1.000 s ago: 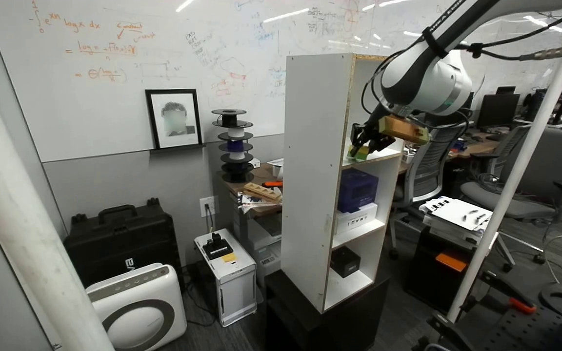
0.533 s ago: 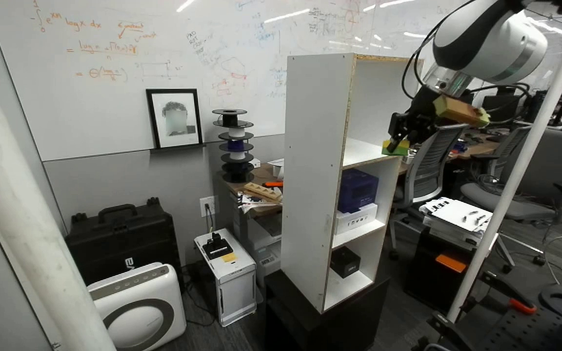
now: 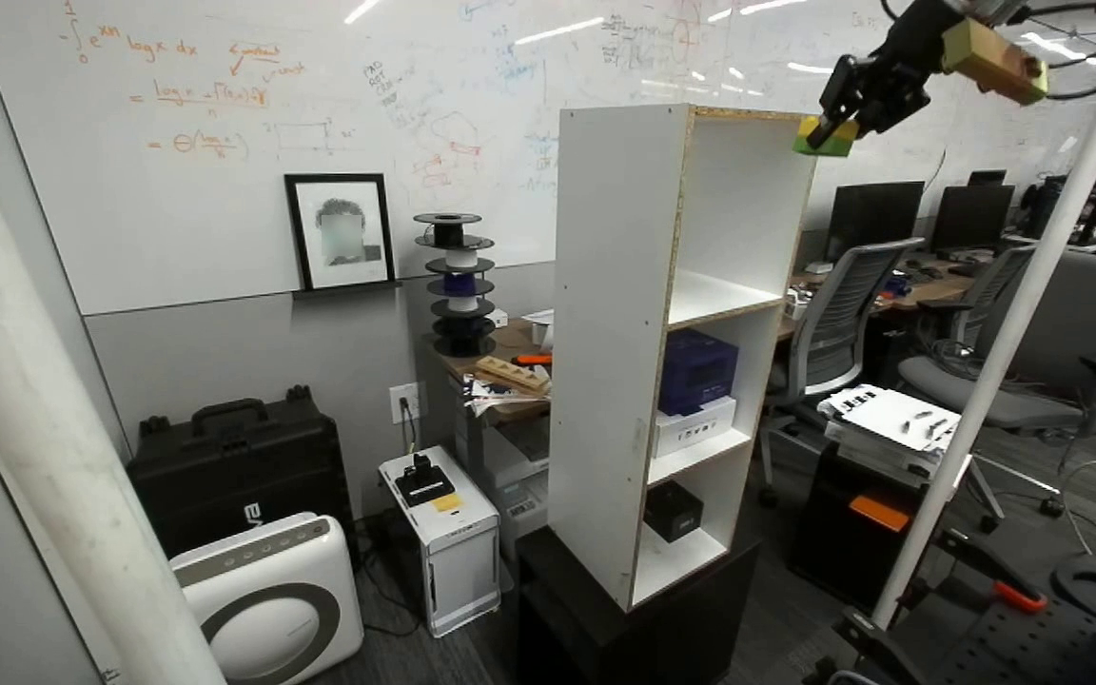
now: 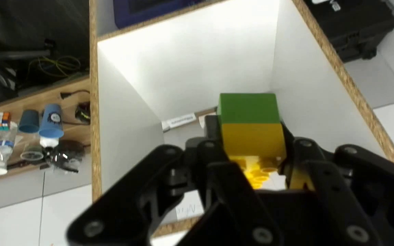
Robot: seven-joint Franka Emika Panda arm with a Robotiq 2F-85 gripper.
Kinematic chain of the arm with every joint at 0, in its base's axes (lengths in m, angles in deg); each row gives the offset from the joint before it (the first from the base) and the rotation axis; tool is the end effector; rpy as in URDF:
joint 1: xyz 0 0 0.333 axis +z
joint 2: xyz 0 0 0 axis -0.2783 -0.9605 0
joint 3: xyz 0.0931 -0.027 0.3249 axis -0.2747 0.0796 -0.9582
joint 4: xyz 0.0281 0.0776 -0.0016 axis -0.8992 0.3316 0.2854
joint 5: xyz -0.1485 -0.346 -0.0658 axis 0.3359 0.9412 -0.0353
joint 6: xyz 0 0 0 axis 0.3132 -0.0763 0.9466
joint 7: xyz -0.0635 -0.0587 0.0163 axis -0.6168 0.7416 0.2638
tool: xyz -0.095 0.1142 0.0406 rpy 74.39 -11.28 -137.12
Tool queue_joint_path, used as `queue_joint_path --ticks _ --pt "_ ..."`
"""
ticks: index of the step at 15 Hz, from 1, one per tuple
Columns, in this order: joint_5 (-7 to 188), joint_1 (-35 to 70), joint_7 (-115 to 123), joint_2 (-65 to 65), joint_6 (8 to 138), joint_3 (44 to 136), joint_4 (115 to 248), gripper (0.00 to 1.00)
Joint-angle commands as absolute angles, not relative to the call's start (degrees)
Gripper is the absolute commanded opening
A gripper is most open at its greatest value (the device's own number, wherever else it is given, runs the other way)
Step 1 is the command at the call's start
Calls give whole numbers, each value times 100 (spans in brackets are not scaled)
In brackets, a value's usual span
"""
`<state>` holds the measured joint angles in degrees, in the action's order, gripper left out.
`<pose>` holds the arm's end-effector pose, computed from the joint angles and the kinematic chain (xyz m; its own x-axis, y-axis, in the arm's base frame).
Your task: Remove the object from the top shelf and put it on the top of the cabinet
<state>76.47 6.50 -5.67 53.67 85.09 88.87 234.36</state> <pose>0.3967 -0.0874 0.5477 0.7485 -0.2555 0.6120 -0.1963 -0.9668 -0.1636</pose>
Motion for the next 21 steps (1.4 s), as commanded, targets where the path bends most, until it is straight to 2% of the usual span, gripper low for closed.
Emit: queue_joint_path --ticks 1,6,12,13,14,16,17,21 --pt "7838 787 -285 4987 8920 9038 22632 18" --pt "7845 803 44 3867 9269 9054 21455 19" --pt "7817 861 441 2348 9084 9046 20067 21" --pt "7871 862 526 2161 9010 9022 19881 37" --pt "7877 874 596 2006 8965 9019 19731 62" --pt "7805 923 747 1834 8739 9017 19523 63" --pt "7782 951 737 1825 8670 9012 19519 68" --pt "7702 1065 608 2275 8333 8973 19938 98"
